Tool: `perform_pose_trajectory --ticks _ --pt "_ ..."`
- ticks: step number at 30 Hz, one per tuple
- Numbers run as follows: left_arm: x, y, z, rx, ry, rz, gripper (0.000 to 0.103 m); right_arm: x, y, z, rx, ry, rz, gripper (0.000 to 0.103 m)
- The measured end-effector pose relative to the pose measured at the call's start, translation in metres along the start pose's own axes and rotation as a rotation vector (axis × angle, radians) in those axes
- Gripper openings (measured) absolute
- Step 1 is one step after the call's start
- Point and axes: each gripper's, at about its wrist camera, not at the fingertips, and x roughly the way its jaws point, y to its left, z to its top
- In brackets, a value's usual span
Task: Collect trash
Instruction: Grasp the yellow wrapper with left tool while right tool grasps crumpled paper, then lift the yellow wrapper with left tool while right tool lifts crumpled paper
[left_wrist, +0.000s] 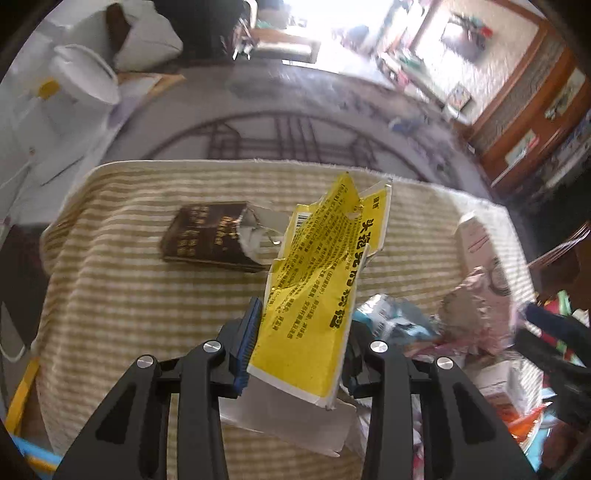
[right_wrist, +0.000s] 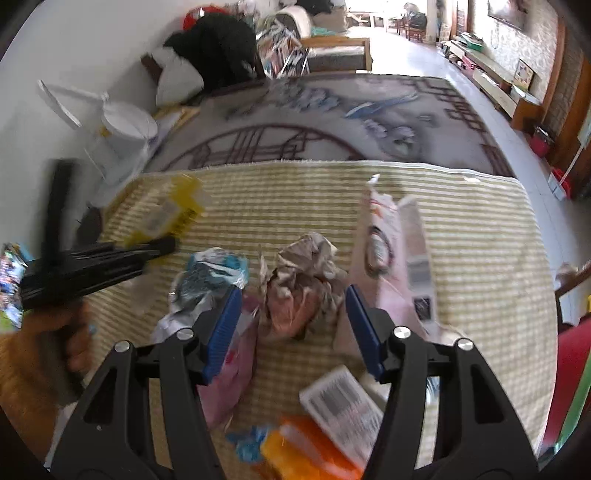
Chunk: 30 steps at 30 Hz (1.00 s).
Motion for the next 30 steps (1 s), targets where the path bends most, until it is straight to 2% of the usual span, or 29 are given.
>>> perform_pose_trajectory --ticks 3,5,8,15,22,25,30 --pt "-0.013 0.003 -0.005 -0.025 -0.026 -0.019 0.035 0.025 0.006 0.002 -0.034 0.053 -0.031 0.055" --pt "-0.020 0.006 -0.008 -0.040 -0.038 -0.024 0.035 0.036 0.012 0.001 -0.071 0.081 -0.047 0.031" --pt "-0.027 0.006 -0.015 -0.054 -0.052 -0.017 0.035 0.025 0.014 -0.002 -0.081 0.052 -0.022 0.024" --pt "-0.045 -0.002 -0.028 -0.068 -0.084 -0.007 0.035 -0.037 0.011 -0.017 -0.114 -0.073 0.017 0.023" --pt "-0.061 -0.027 -0.041 -0.049 -0.116 -0.027 0.035 -0.091 -0.002 -0.031 0.002 -0.224 0.050 0.023" --pt "-0.069 -0.038 -0.045 -0.027 -0.135 -0.035 0.035 -0.098 -0.003 -0.036 -0.009 -0.237 0.009 0.024" --pt "-0.088 -0.052 -0.053 -0.011 -0.179 -0.037 0.035 -0.081 -0.015 -0.050 0.022 -0.141 -0.005 0.025"
